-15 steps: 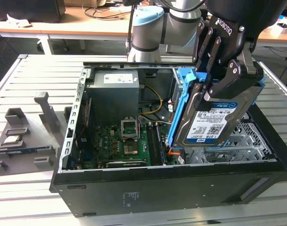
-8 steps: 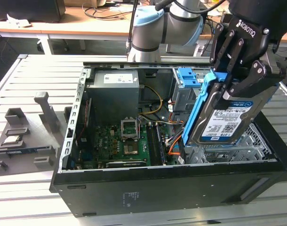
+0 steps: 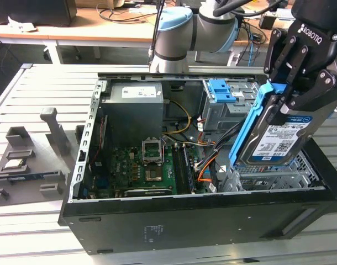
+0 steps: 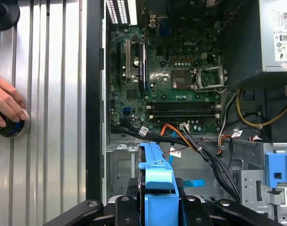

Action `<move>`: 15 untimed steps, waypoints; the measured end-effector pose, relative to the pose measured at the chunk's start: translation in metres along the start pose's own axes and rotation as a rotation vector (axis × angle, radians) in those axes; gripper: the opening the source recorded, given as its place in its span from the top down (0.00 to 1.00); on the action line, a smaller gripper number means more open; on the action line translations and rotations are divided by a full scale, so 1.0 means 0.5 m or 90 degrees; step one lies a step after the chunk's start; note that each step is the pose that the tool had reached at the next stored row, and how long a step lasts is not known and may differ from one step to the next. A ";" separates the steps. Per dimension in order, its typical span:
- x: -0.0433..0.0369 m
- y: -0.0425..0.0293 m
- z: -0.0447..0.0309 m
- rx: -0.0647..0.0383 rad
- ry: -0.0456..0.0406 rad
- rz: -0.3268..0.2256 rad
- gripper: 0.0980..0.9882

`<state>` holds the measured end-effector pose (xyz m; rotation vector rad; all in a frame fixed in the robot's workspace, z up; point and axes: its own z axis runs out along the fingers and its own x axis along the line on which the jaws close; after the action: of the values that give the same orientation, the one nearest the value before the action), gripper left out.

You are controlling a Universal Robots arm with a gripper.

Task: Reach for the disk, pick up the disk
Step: 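Pick up the disk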

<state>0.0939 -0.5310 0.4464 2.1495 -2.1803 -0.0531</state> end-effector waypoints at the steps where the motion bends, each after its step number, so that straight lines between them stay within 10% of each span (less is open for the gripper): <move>1: 0.000 -0.003 0.000 0.000 0.0000 0.000 0.70; 15: 0.000 -0.025 0.000 -0.002 0.0000 0.000 0.70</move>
<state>0.1066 -0.5310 0.4452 2.1482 -2.1789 -0.0560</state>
